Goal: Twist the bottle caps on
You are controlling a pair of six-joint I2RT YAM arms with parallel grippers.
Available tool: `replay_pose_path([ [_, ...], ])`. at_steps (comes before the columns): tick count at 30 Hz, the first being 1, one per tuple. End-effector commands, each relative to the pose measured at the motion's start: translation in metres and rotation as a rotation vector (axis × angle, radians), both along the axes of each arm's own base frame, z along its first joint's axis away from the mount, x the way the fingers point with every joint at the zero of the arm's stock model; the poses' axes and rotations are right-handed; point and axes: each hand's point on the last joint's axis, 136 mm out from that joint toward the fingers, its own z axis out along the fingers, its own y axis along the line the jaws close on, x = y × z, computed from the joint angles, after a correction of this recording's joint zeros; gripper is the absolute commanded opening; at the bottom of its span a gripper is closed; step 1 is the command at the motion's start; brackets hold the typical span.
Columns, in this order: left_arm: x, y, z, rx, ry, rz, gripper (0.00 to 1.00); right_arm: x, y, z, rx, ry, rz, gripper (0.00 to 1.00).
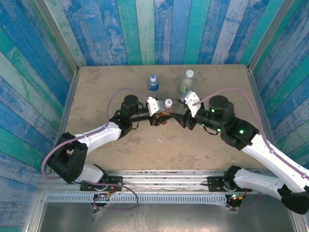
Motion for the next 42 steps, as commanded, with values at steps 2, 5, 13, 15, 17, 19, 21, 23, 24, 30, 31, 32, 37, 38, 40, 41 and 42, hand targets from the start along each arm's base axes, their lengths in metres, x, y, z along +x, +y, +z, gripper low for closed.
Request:
replay_pose_path([
  [2,-0.035,0.006,0.003,0.082,-0.098,-0.174,0.62,-0.034,-0.005,-0.023,-0.264,-0.028,0.227,0.57],
  [5,-0.041,0.007,-0.002,0.109,-0.095,-0.202,0.62,-0.035,-0.008,-0.024,-0.389,-0.031,0.268,0.54],
  [13,-0.047,0.01,-0.005,0.12,-0.104,-0.216,0.62,-0.023,0.006,-0.029,-0.587,-0.024,0.368,0.48],
  [15,-0.047,0.01,-0.006,0.122,-0.103,-0.218,0.62,-0.02,0.011,-0.035,-0.614,-0.013,0.386,0.48],
  [17,-0.047,0.011,-0.006,0.122,-0.105,-0.22,0.62,-0.018,0.014,-0.041,-0.64,-0.001,0.401,0.48],
  [19,-0.049,0.01,-0.007,0.122,-0.103,-0.226,0.62,-0.016,0.017,-0.045,-0.657,0.017,0.413,0.45],
  [21,-0.049,0.01,-0.007,0.121,-0.101,-0.229,0.62,-0.017,0.02,-0.049,-0.662,0.044,0.429,0.43],
  [23,-0.05,0.01,-0.006,0.119,-0.103,-0.232,0.62,-0.018,0.02,-0.053,-0.667,0.065,0.436,0.42],
  [24,-0.05,0.01,-0.006,0.118,-0.103,-0.235,0.62,-0.019,0.02,-0.054,-0.669,0.068,0.439,0.41],
  [30,-0.048,0.01,-0.008,0.127,-0.103,-0.228,0.62,-0.021,0.025,-0.058,-0.658,0.096,0.457,0.3],
  [31,-0.047,0.011,-0.008,0.128,-0.105,-0.219,0.62,-0.021,0.025,-0.058,-0.657,0.098,0.454,0.27],
  [32,-0.045,0.01,-0.009,0.131,-0.106,-0.209,0.62,-0.021,0.025,-0.058,-0.656,0.1,0.454,0.25],
  [37,-0.019,0.012,-0.007,0.135,-0.139,-0.07,0.62,-0.011,0.023,-0.062,-0.632,0.171,0.337,0.2],
  [38,-0.008,0.015,-0.003,0.125,-0.168,-0.007,0.62,-0.003,0.022,-0.062,-0.614,0.2,0.255,0.17],
  [40,0.009,0.021,0.011,0.08,-0.242,0.11,0.63,0.016,0.02,-0.061,-0.553,0.263,0.075,0.1],
  [41,0.012,0.024,0.02,0.053,-0.283,0.147,0.62,0.027,0.019,-0.06,-0.505,0.292,-0.023,0.09],
  [42,0.015,0.025,0.028,0.036,-0.317,0.171,0.61,0.038,0.016,-0.059,-0.438,0.332,-0.143,0.08],
])
